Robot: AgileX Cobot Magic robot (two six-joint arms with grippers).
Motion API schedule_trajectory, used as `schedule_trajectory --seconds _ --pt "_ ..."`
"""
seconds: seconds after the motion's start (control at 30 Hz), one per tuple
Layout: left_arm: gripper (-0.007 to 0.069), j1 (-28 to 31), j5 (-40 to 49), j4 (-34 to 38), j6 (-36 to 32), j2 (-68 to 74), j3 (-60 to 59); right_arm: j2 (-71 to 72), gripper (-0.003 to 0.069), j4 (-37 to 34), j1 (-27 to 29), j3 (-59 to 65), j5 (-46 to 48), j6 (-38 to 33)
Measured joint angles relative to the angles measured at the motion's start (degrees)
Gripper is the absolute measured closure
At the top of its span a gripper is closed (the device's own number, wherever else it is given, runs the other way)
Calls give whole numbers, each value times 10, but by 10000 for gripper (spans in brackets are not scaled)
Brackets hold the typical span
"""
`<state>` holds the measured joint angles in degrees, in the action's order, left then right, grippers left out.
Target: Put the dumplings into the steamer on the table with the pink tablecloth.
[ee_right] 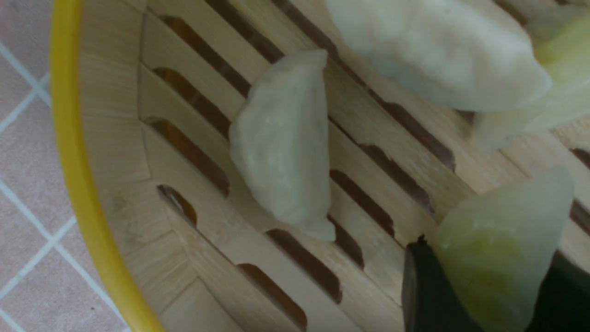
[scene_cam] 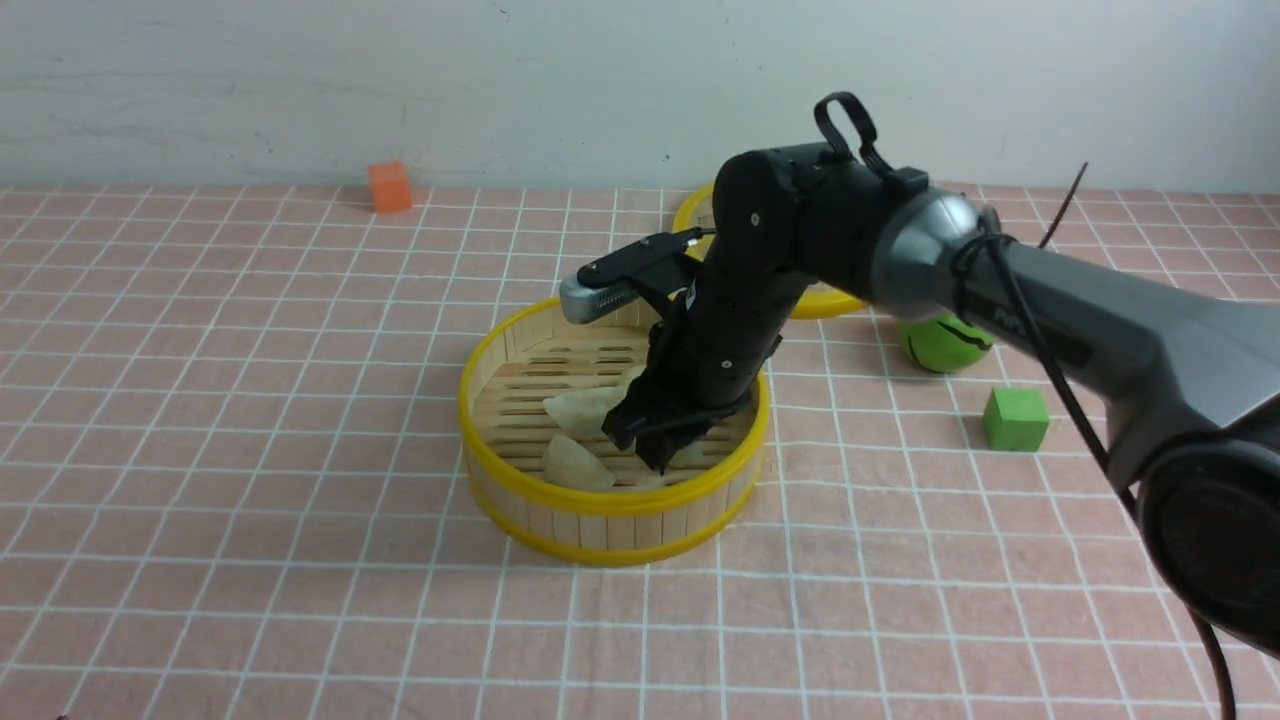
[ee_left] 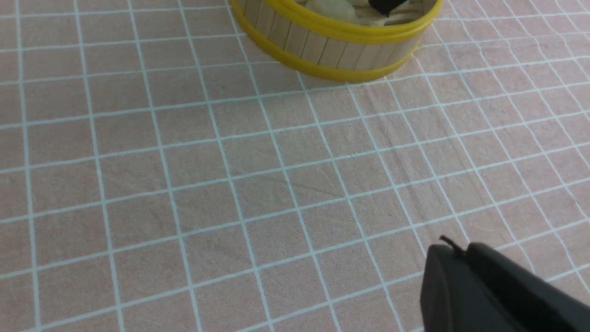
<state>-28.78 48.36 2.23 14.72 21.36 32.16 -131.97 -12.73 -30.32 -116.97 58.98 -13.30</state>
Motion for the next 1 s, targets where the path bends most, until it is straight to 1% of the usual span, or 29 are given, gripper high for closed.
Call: schedule_trajectory --seconds 0.03,0.07,0.1,0.13,0.17,0.2,0.23,0.3,0.37,0.47,0.53,0.63,0.67,0.7,0.73,0.77,0.83,0.93,1.0 --pt "590 0 0 0 0 0 0 0 351 1 0 -2 4 5" --pt "588 0 0 0 0 0 0 0 295 2 0 -9 11 9" --pt "588 0 0 0 0 0 0 0 285 3 0 -10 13 9" --pt "587 0 0 0 0 0 0 4 211 3 0 -27 36 9" --pt "587 0 0 0 0 0 0 5 202 3 0 -29 39 9" --pt "585 0 0 0 0 0 0 11 148 3 0 -45 66 13" --pt "585 0 0 0 0 0 0 18 119 1 0 -59 86 17" --pt "584 0 0 0 0 0 0 36 91 -6 0 -83 109 22" --pt "582 0 0 0 0 0 0 47 91 -10 0 -92 112 24" --pt "575 0 0 0 0 0 0 98 158 -19 0 -101 120 24" --pt "574 0 0 1 0 0 0 124 241 -24 0 -101 124 34" --pt "571 0 0 1 0 0 0 166 398 -40 0 -90 124 38" --pt "570 0 0 2 0 0 0 186 473 -47 0 -79 124 37" --pt "569 0 0 2 0 0 0 208 522 -52 0 -68 124 34" --pt "568 0 0 2 0 0 0 232 593 -56 0 -48 125 28" --pt "569 0 0 2 0 0 0 257 631 -59 0 -28 125 23" --pt "569 0 0 2 0 0 0 305 671 -63 0 14 126 17" --pt "569 0 0 2 0 0 0 382 676 -63 0 87 124 13" --pt "568 0 0 2 0 0 0 446 676 -62 0 147 97 10"
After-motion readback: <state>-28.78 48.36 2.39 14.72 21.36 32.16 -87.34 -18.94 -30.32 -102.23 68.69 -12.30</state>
